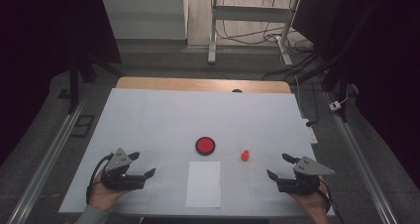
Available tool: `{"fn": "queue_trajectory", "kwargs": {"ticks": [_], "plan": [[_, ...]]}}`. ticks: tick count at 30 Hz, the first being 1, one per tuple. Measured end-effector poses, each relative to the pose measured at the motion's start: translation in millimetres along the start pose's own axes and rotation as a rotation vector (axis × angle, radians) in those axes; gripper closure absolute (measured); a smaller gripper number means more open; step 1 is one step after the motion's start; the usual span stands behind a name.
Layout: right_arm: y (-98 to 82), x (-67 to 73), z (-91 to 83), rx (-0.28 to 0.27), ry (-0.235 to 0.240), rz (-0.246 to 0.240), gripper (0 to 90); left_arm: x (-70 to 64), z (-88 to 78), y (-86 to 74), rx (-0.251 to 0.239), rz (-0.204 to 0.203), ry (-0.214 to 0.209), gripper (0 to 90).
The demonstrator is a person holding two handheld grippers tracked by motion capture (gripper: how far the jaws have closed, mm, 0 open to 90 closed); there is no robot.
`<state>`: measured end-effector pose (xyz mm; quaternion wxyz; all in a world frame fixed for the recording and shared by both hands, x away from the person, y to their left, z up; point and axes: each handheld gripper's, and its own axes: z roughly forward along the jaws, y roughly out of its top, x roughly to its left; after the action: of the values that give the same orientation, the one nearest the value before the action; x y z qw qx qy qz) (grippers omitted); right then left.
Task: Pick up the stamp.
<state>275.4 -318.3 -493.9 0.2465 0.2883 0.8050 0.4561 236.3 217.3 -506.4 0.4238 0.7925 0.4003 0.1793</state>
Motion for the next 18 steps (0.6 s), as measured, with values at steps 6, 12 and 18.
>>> {"fn": "queue_trajectory", "kwargs": {"ticks": [6, 12, 18], "plan": [[-0.2, 0.7, -0.1, 0.014, 0.011, -0.003, 22.4, -1.8, 0.1, -1.1, -0.004, 0.005, -0.011, 18.0], [-0.8, 0.3, 0.4, 0.01, 0.011, 0.008, 22.9, -1.2, -2.4, -1.6, -0.015, -0.003, -0.023, 18.0], [-1.9, -0.7, 1.4, 0.018, 0.003, 0.016, 24.6, 0.8, -2.6, -1.8, -0.017, -0.009, -0.023, 18.0]]}}
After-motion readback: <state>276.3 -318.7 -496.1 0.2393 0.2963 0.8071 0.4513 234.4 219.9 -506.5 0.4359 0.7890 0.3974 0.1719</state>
